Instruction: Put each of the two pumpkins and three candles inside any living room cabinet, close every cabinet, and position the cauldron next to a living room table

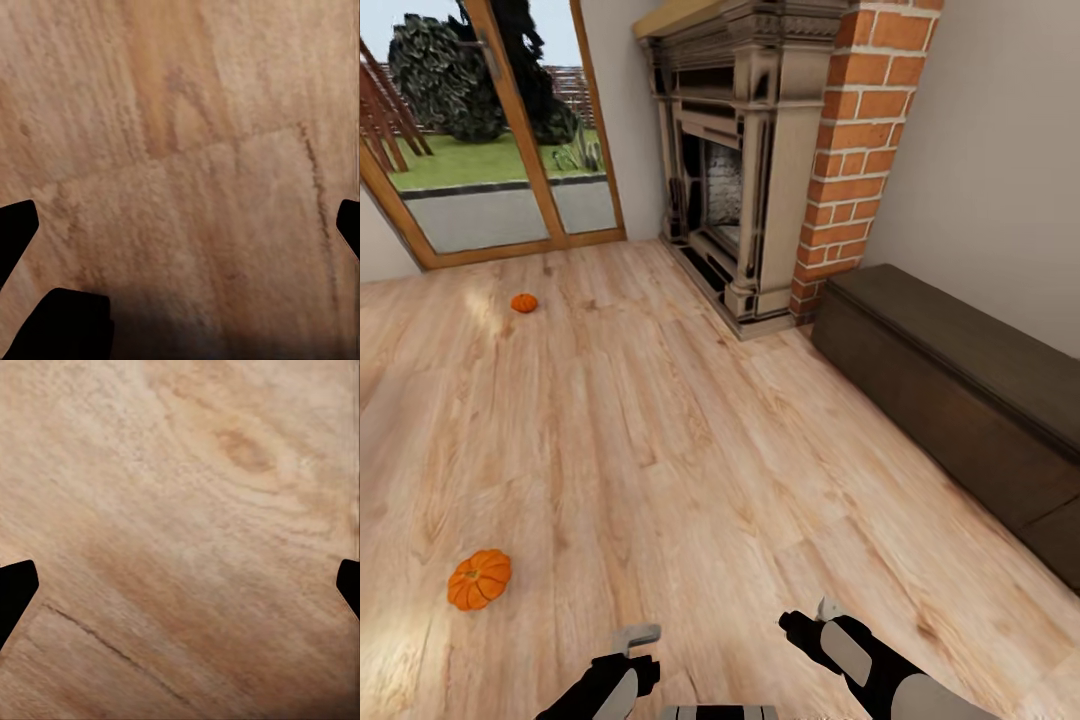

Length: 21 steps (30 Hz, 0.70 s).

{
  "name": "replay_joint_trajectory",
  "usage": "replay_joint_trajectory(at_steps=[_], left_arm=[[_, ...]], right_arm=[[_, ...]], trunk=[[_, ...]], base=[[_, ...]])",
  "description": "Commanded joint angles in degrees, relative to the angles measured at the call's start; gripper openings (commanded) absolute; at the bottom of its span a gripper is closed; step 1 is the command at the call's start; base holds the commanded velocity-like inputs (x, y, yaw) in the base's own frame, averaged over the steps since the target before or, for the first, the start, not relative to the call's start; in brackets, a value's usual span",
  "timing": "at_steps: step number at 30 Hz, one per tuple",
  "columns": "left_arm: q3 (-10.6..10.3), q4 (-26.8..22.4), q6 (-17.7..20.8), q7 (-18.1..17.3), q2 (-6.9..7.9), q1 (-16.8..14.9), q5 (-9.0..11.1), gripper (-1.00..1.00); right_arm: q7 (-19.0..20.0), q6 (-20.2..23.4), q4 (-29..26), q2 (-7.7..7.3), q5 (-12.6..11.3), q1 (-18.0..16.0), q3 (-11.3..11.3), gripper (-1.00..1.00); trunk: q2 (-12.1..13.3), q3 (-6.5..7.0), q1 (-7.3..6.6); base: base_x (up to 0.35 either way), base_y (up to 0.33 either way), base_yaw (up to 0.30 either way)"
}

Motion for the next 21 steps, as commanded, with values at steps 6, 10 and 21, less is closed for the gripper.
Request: replay_joint_trajectory(at_steps=[6,10,21], left_arm=[[-0.35,-0.12,0.13,0.53,0.06,-0.02,0.59,1.0],[-0.34,-0.12,0.13,0.53,0.06,-0.02,0.6,1.0],[-0.34,-0.12,0.14,0.53,0.02,-0.02,0.61,1.0]], right_arm=[[-0.47,0.13,-0.09,-0.02,-0.32,-0.05,0.37,1.0],[-0.56,0.13,-0.09,-0.03,-0.32,-0.05,0.37,1.0],[-0.73,-1.44,2.33,-0.01,-0.32,-0.05,0.29,1.0]], trunk=[[-0.02,0.34,-0.01],[0.38,0.8,-0.23],[4.79,3.55,-2.64]], base=[[0.0,0.0,-0.232],[0.0,0.0,-0.218],[0.0,0.0,-0.215]])
